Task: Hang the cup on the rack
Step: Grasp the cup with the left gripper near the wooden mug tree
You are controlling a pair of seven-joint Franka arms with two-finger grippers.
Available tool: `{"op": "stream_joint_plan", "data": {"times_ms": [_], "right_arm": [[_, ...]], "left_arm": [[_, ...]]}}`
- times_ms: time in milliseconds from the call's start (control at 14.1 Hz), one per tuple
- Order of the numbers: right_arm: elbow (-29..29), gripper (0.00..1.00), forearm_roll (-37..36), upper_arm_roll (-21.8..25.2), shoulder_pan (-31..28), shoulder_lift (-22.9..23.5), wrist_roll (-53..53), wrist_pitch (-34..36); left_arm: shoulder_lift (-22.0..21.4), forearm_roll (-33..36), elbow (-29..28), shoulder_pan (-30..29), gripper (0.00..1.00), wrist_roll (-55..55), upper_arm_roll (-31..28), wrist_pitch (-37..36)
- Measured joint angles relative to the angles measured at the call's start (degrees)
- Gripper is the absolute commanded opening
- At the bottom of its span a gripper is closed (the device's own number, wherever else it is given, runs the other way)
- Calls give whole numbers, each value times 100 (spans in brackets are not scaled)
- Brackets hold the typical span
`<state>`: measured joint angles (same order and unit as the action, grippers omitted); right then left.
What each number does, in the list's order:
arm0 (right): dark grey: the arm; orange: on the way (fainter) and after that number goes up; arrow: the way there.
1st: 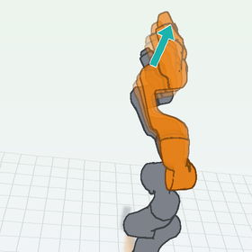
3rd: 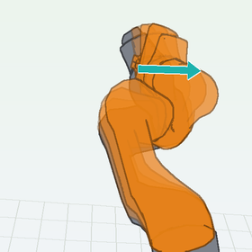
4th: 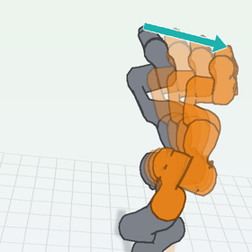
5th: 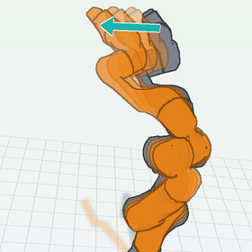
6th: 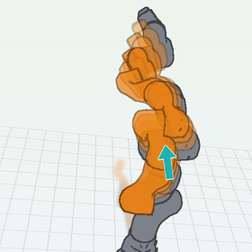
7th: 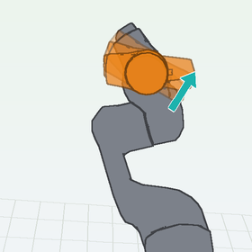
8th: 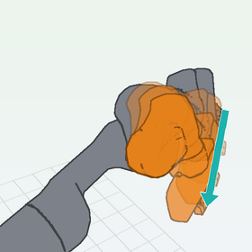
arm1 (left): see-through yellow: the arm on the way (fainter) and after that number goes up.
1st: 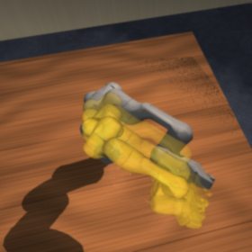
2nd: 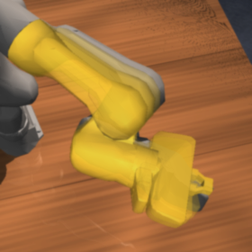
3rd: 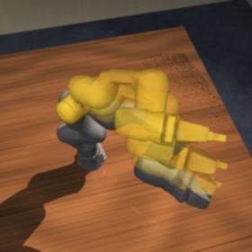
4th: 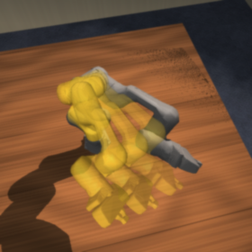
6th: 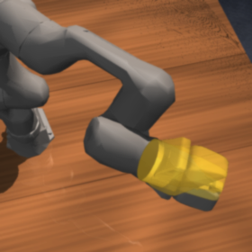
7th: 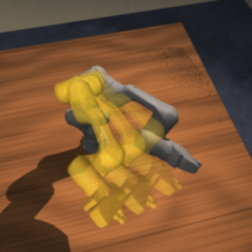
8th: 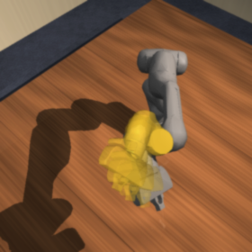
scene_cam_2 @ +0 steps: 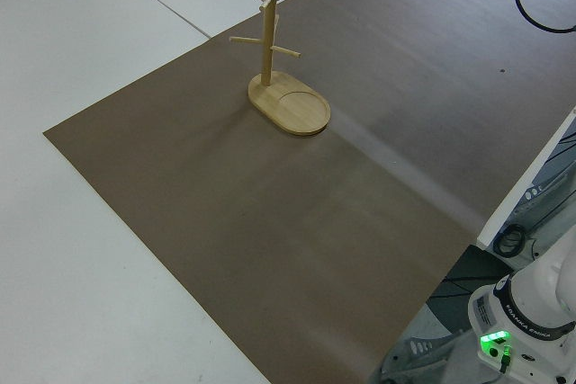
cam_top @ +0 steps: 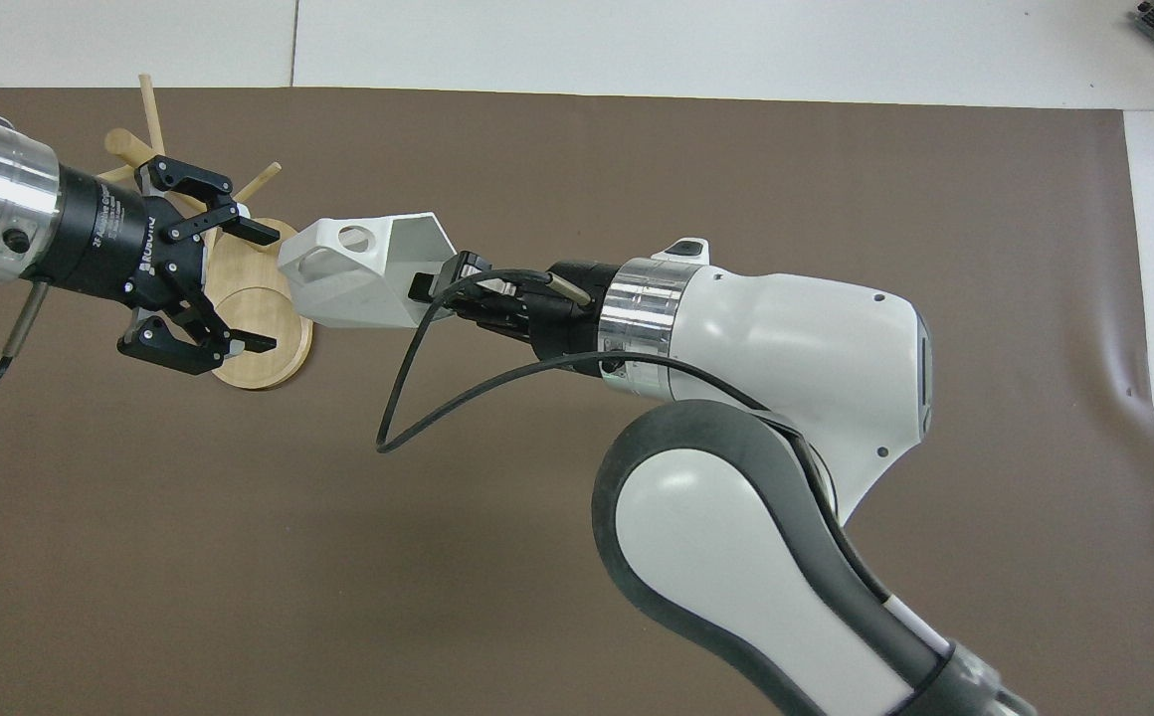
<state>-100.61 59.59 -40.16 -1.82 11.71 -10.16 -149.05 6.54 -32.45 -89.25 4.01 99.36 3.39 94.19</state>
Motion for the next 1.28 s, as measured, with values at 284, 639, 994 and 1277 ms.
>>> {"op": "stream_joint_plan", "data": {"times_ms": [284, 639, 994, 1277], "right_arm": [[0, 0, 0, -1, 0, 1, 0, 0], [-3, 0, 0, -2, 0, 2, 0, 0], [-4, 0, 0, -3, 0, 2, 0, 0], [-4, 0, 0, -3, 0, 3, 0, 0]], "left_arm": [[31, -255, 68, -1, 100, 149, 6, 22], [26, -385, 70, 22, 100, 192, 87, -17], [-14, -433, 69, 27, 100, 356, 172, -122], [-68, -453, 53, 126, 100, 380, 190, -136]]}}
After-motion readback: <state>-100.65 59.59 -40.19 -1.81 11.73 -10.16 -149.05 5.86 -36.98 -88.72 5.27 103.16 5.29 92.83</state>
